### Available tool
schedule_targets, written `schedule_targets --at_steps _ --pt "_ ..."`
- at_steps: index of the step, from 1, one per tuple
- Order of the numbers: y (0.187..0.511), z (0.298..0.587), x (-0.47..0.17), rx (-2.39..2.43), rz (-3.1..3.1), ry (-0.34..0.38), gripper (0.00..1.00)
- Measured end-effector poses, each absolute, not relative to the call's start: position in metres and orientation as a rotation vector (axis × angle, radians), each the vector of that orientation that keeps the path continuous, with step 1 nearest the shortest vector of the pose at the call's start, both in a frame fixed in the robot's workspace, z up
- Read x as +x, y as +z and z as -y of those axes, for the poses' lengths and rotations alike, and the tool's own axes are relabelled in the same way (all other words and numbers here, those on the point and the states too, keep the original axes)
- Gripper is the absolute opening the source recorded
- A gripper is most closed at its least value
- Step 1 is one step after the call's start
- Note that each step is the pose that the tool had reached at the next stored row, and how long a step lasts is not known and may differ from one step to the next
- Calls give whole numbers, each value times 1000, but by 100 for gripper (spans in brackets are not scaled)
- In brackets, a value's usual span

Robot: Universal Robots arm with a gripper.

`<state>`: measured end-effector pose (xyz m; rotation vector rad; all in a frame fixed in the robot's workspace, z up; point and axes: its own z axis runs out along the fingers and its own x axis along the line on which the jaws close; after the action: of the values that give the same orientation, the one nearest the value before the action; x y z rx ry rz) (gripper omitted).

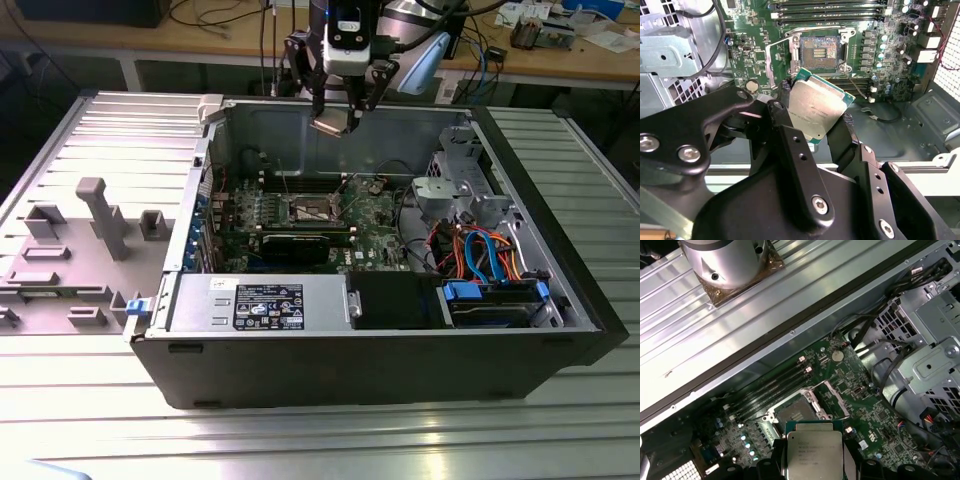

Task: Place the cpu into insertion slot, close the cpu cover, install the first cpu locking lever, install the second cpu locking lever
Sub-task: 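Place the cpu into insertion slot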

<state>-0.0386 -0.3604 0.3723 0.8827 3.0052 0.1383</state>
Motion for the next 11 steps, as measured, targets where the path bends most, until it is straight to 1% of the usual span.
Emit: schedule_targets --at_steps 11 --pt "372 360 -39 887 -3004 138 54"
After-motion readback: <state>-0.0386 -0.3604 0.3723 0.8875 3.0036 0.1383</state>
